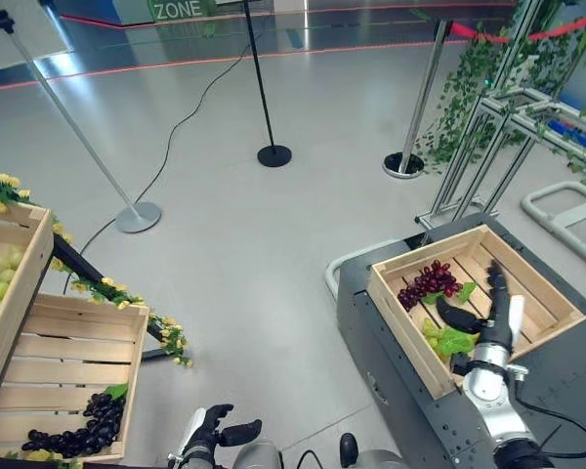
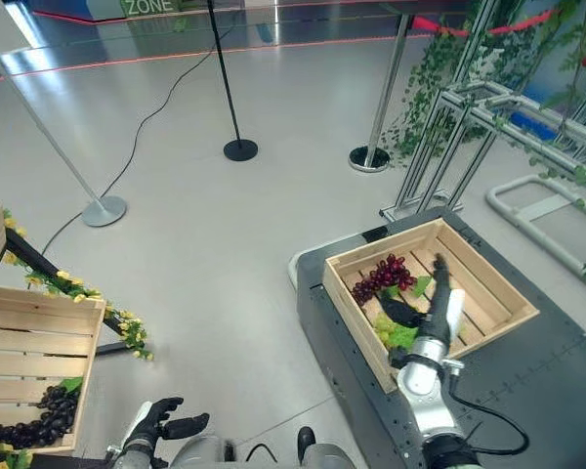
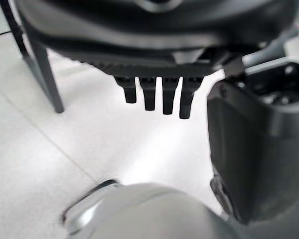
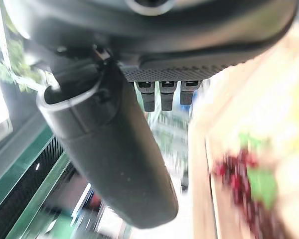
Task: Pick up the fruits from the basket on one side to the basket on the other side
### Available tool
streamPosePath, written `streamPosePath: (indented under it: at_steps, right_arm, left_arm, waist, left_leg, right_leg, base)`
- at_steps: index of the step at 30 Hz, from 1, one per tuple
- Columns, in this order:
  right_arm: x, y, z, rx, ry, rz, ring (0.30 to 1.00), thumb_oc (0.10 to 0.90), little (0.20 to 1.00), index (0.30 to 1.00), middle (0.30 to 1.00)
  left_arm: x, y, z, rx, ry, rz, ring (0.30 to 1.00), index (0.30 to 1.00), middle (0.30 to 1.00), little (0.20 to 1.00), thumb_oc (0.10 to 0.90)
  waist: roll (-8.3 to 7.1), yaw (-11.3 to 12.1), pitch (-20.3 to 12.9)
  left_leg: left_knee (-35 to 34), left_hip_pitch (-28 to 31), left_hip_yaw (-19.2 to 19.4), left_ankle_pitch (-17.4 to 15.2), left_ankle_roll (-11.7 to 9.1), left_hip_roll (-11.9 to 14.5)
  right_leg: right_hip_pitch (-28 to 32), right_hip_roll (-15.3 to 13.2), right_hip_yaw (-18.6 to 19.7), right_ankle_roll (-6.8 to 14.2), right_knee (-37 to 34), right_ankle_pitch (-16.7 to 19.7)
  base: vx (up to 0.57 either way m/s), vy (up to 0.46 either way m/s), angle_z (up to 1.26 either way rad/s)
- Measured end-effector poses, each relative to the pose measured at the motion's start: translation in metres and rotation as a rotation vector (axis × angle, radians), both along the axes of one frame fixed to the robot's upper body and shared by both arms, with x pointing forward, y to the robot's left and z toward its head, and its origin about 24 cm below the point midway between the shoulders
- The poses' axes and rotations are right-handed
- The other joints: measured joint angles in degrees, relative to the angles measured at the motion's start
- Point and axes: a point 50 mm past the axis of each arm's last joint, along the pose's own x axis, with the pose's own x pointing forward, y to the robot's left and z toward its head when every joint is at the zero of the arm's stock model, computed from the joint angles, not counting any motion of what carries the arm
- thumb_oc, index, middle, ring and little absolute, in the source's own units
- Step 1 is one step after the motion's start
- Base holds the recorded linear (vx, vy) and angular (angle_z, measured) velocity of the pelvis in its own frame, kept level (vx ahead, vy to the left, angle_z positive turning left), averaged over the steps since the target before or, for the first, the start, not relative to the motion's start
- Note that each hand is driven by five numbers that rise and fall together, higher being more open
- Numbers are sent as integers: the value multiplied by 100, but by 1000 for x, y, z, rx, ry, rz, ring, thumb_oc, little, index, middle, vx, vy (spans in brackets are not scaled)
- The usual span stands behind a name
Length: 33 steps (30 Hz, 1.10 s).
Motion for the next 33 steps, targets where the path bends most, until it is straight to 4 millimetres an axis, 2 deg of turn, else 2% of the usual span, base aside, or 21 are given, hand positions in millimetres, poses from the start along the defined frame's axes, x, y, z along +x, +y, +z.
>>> streamPosePath:
  at_steps: [3, 6, 7, 8, 9, 10, 11, 13, 14, 17, 18, 19, 20, 22, 23, 24, 25, 26, 27, 29, 33]
  right_arm:
    - [11, -11, 16, -83, -14, -59, 900, 800, 900, 900, 900]
    - [25, -16, 37, -206, -49, -63, 900, 800, 900, 900, 900]
    - [27, -18, 46, -257, -68, -55, 900, 800, 900, 900, 900]
    - [28, -19, 48, -276, -72, -53, 900, 800, 900, 900, 900]
    - [27, -21, 48, -303, -55, -58, 900, 800, 900, 900, 900]
    - [27, -22, 46, -314, -37, -64, 900, 800, 900, 900, 900]
    - [27, -22, 44, -313, -26, -66, 900, 800, 900, 900, 900]
    - [25, -27, 39, -330, 10, -81, 900, 800, 900, 900, 900]
    - [27, -26, 41, -348, 17, -76, 900, 800, 900, 900, 900]
    - [44, -20, 59, -422, -12, -41, 900, 800, 900, 900, 900]
    - [45, -21, 59, -436, -3, -41, 900, 800, 900, 900, 900]
    - [48, -21, 62, -473, 11, -37, 900, 800, 900, 900, 900]
    - [68, -15, 75, -541, 17, -1, 900, 800, 900, 900, 900]
    - [94, -12, 106, -626, -2, 11, 900, 800, 900, 900, 900]
    - [113, -13, 132, -670, 5, -4, 900, 800, 900, 900, 900]
    - [122, -12, 145, -692, 10, -16, 900, 800, 900, 900, 900]
    - [129, -12, 158, -700, 16, -29, 900, 800, 900, 900, 900]
    - [131, -12, 161, -698, 30, -26, 900, 800, 900, 900, 900]
    - [131, -13, 159, -697, 47, -16, 900, 800, 900, 900, 900]
    - [127, -22, 149, -696, 139, 1, 900, 800, 900, 900, 900]
    - [117, -57, 159, -728, 239, -106, 900, 800, 900, 900, 900]
  left_arm:
    - [4, -3, 0, -1, 4, -10, 900, 900, 900, 900, 800]
    - [10, -5, 0, -20, 5, -23, 900, 900, 900, 900, 800]
    - [14, -9, 1, -32, -5, -30, 900, 900, 900, 900, 800]
    - [19, -10, 3, -35, -15, -34, 900, 900, 900, 900, 800]
    - [27, -11, 6, -38, -35, -48, 900, 900, 900, 900, 800]
    - [31, -12, 8, -40, -47, -76, 900, 900, 900, 900, 800]
    - [31, -12, 8, -38, -44, -91, 900, 900, 900, 900, 800]
    - [37, -14, 11, -43, -47, -147, 900, 900, 900, 900, 800]
    - [39, -13, 12, -40, -52, -170, 900, 900, 900, 900, 800]
    - [40, -7, 13, -17, -8, -214, 900, 900, 900, 900, 800]
    - [40, -6, 13, -14, -2, -219, 900, 900, 900, 900, 800]
    - [41, -3, 14, -7, -4, -219, 900, 900, 900, 900, 800]
    - [50, 5, 19, 20, -23, -223, 900, 900, 900, 900, 800]
    - [80, 17, 37, 52, -104, -197, 900, 900, 900, 900, 800]
    - [104, 23, 53, 69, -184, -163, 900, 900, 900, 900, 800]
    - [113, 24, 60, 80, -221, -147, 900, 900, 900, 900, 800]
    - [127, 24, 71, 83, -291, -116, 900, 900, 900, 900, 800]
    - [135, 23, 79, 75, -346, -88, 900, 900, 900, 900, 800]
    - [136, 21, 80, 69, -367, -80, 900, 900, 900, 900, 800]
    - [131, 12, 81, 75, -419, -123, 900, 900, 900, 900, 800]
    - [122, -8, 71, 48, -402, -211, 900, 900, 900, 900, 800]
  waist:
    - [82, 75, 52]
    - [140, 68, 64]
    - [238, 27, 41]
    - [235, 20, 52]
    - [192, 60, 83]
    - [177, 64, 104]
    - [131, 106, 109]
    - [116, 273, 105]
    - [99, 328, 99]
    - [56, 335, 154]
    - [49, 335, 168]
    - [31, 373, 196]
    - [-22, 382, 336]
    - [-121, 375, 556]
    - [-206, 402, 776]
    - [-253, 434, 881]
    - [-300, 536, 1050]
    - [-284, 562, 1215]
    - [-228, 566, 1274]
    - [-73, 633, 1340]
    - [153, 612, 1467]
  left_leg:
    - [-1121, 99, -126, 232, -109, 65]
    - [-884, 149, 114, 192, -43, 64]
    - [-813, 254, 88, 115, 94, 41]
    - [-908, 288, 92, 234, 234, -14]
    - [-968, 343, 163, 378, 446, -81]
    - [-941, 403, 289, 694, 781, -95]
    - [-960, 482, 303, 625, 808, -150]
    - [-1047, 612, 417, 539, 914, -203]
    - [-1118, 677, 438, 539, 960, -225]
    - [-1189, 688, 407, 601, 947, -323]
    - [-1175, 709, 391, 596, 955, -324]
    - [-1128, 692, 314, 573, 973, -304]
    - [-1007, 513, 362, 534, 920, -247]
    - [-776, -25, 378, 551, 857, -152]
    - [-641, -347, 442, 568, 753, -95]
    - [-515, -509, 416, 546, 697, -89]
    - [-240, -700, 354, 444, 563, -52]
    - [-6, -765, 257, 341, 445, 31]
    - [104, -794, 223, 288, 378, 132]
    - [135, -840, 129, 245, 261, 461]
    - [-91, -865, 106, 350, 106, 523]
  right_leg:
    - [18, 137, 232, -1, -87, 1]
    - [39, 76, 276, 3, -143, -2]
    - [44, 58, 275, 38, -182, -24]
    - [41, 8, 273, 65, -181, -42]
    - [41, -79, 179, 116, -129, -91]
    - [66, -150, -11, 301, 54, -234]
    - [70, -222, -69, 341, 186, -343]
    - [-179, -313, -164, 328, 1267, -907]
    - [-435, -376, -273, 464, 2027, -1116]
    - [-1395, -517, -277, 856, 3680, -1029]
    - [-1509, -562, -299, 829, 3846, -1049]
    - [-1578, -660, -401, 702, 3622, -1152]
    - [-1700, -860, -718, 709, 2958, -1084]
    - [-2003, -1033, -953, 835, 1828, -850]
    - [-2116, -1133, -1060, 936, 1261, -593]
    - [-2149, -1134, -1032, 922, 1176, -589]
    - [-2154, -1089, -984, 893, 1181, -375]
    - [-2110, -1054, -1053, 793, 1240, -26]
    - [-2059, -1002, -1140, 707, 1272, 42]
    - [-2000, -688, -1368, 512, 1220, -40]
    - [-2139, -605, -1394, 435, 1231, -4]
  base:
    - [113, 219, -42]
    - [180, 200, -54]
    - [191, 131, -33]
    - [222, 129, -43]
    - [223, 118, -34]
    - [211, 110, -29]
    - [225, 120, -16]
    - [146, 93, -13]
    - [93, 79, -18]
    - [14, -20, -11]
    - [-148, -213, 16]
    - [-409, -352, -3]
    - [-462, -359, -5]
    - [-364, -336, 5]
    - [-79, -239, 20]
    - [50, -288, 19]
    - [77, -222, 24]
    - [123, -324, 31]
    - [84, -232, 35]
    - [13, -123, 15]
    - [-38, 30, -8]
